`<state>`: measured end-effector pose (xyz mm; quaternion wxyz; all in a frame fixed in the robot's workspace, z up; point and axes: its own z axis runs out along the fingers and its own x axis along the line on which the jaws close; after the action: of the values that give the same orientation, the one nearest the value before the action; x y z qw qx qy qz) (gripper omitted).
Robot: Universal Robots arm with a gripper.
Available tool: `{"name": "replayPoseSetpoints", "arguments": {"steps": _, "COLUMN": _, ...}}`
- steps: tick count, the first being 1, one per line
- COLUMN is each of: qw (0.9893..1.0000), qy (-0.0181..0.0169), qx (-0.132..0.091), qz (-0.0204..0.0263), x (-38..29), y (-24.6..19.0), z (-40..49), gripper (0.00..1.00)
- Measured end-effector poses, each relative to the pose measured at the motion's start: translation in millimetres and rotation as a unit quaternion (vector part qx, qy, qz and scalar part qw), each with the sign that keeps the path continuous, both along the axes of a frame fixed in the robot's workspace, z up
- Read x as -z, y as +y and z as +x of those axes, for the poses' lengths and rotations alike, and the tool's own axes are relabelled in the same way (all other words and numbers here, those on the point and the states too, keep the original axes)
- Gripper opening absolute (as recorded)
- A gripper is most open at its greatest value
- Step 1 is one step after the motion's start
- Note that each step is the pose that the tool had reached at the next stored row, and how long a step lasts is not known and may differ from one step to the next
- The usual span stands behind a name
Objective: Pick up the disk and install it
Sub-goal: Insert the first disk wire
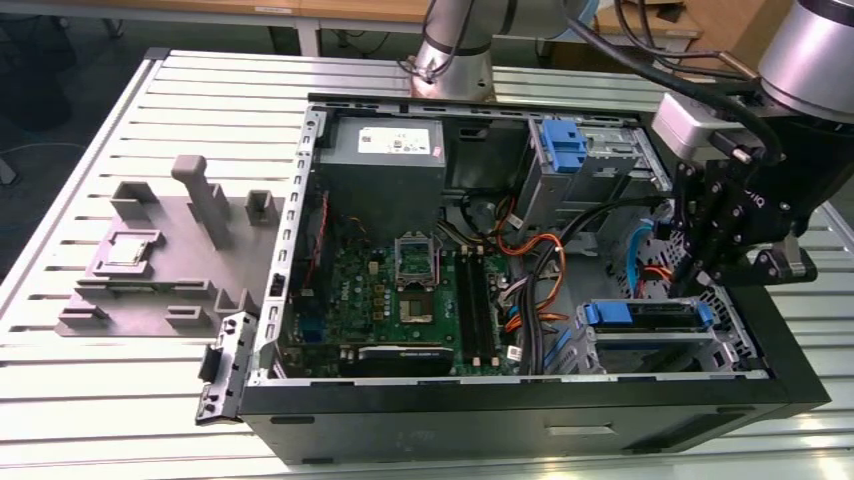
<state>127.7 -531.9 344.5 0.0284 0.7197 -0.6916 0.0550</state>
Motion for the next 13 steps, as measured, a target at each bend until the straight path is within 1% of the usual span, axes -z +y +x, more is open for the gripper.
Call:
{"name": "replayPoseSetpoints", "arguments": {"steps": 1, "qw": 1.0000, "qy": 0.0000, "qx": 0.000, "qz": 0.0031, "x": 0.2, "y": -0.1, "z": 0.0, "gripper": 0.17}}
{"name": "replayPoseSetpoints", "arguments": {"steps": 2, "qw": 1.0000, "qy": 0.0000, "qx": 0.001, "qz": 0.0051, "x": 0.4, "y": -0.5, "z": 0.0, "gripper": 0.17}}
{"name": "replayPoseSetpoints", "arguments": {"steps": 3, "qw": 1.0000, "qy": 0.0000, "qx": 0.001, "qz": 0.0059, "x": 0.7, "y": -1.1, "z": 0.0, "gripper": 0.17}}
{"name": "replayPoseSetpoints", "arguments": {"steps": 5, "qw": 1.0000, "qy": 0.0000, "qx": 0.006, "qz": 0.0061, "x": 1.1, "y": -2.8, "z": 0.0, "gripper": 0.17}}
{"name": "replayPoseSetpoints", "arguments": {"steps": 10, "qw": 0.9998, "qy": -0.0002, "qx": 0.018, "qz": 0.0064, "x": 2.5, "y": -5.3, "z": 0.0, "gripper": 0.17}}
{"name": "replayPoseSetpoints", "arguments": {"steps": 13, "qw": 0.9998, "qy": -0.0004, "qx": 0.018, "qz": 0.0101, "x": 3.3, "y": -7.7, "z": 0.0, "gripper": 0.17}}
